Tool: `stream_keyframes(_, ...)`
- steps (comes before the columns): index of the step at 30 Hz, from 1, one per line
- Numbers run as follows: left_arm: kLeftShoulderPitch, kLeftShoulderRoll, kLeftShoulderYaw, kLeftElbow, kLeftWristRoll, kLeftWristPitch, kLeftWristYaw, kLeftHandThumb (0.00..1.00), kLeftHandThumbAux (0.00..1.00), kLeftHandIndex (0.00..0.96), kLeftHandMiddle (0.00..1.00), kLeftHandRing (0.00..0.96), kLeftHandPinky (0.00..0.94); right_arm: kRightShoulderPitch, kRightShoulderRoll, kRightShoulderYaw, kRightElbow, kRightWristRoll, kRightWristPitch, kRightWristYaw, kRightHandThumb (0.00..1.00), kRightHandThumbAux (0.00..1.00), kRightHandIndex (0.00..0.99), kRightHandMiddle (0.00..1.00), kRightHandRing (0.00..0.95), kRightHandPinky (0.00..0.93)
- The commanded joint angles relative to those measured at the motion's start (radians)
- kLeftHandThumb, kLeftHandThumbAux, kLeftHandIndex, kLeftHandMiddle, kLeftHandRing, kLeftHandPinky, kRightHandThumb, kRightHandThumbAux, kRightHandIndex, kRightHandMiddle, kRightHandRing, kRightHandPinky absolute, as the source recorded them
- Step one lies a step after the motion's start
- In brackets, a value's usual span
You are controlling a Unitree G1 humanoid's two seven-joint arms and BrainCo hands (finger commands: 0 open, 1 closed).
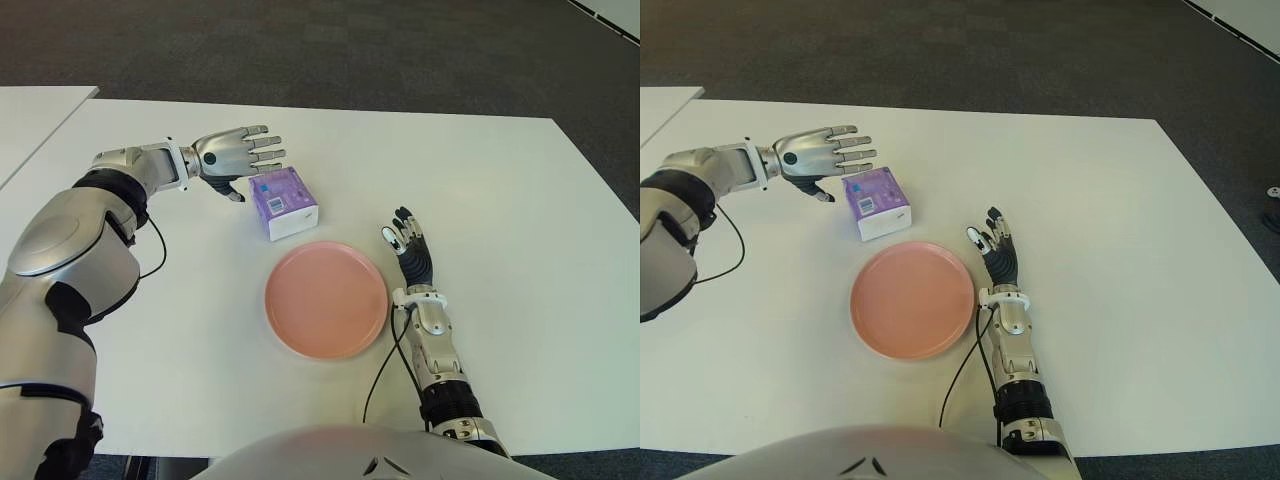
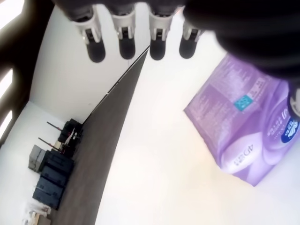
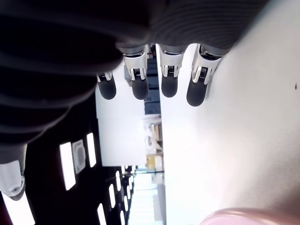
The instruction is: Put the tissue paper into the plate.
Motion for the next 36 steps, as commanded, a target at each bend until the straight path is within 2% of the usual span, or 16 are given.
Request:
stream_keyframes(1, -0.030, -0.004, -0.036, -0.008, 0.020, -0.023, 0.030, 0.357, 0.301, 0.000, 0.000, 0.000, 0.000, 0.057, 0.007, -0.006, 0.077, 0.017, 0.071, 0.011, 0.518, 0.513, 0.005, 0.001, 0.000, 0.030)
stream_keyframes(11, -0.062, 0.011, -0.072, -0.006, 0.023, -0.024, 0.054, 0.405, 0.297, 0.000, 0.000, 0.000, 0.000, 0.052, 0.007, -0.007, 0.089, 0.021, 0.070, 0.017, 0.531, 0.511, 0.012, 0.005, 0.000, 0.033)
stream_keyframes(21, -0.072, 0.007, -0.068, -0.006, -0.002, -0.061, 0.074, 0.400, 0.296, 0.000, 0.000, 0.000, 0.000, 0.038, 0.006, -0.012, 0.119, 0.031, 0.061, 0.025, 0.546, 0.501, 0.021, 0.009, 0.001, 0.027)
stream_keyframes(30, -0.062, -0.012, -0.066, -0.012, -0.017, -0.100, 0.090, 0.382, 0.303, 0.000, 0.000, 0.000, 0.000, 0.033, 0.010, -0.013, 0.120, 0.034, 0.072, 0.015, 0.547, 0.500, 0.021, 0.012, 0.003, 0.028)
stream_keyframes(36, -0.031, -0.032, -0.070, 0.010, -0.022, -0.082, 0.083, 0.380, 0.300, 0.000, 0.000, 0.000, 0.000, 0.035, 0.010, -0.012, 0.117, 0.031, 0.071, 0.010, 0.544, 0.500, 0.021, 0.011, 0.001, 0.028)
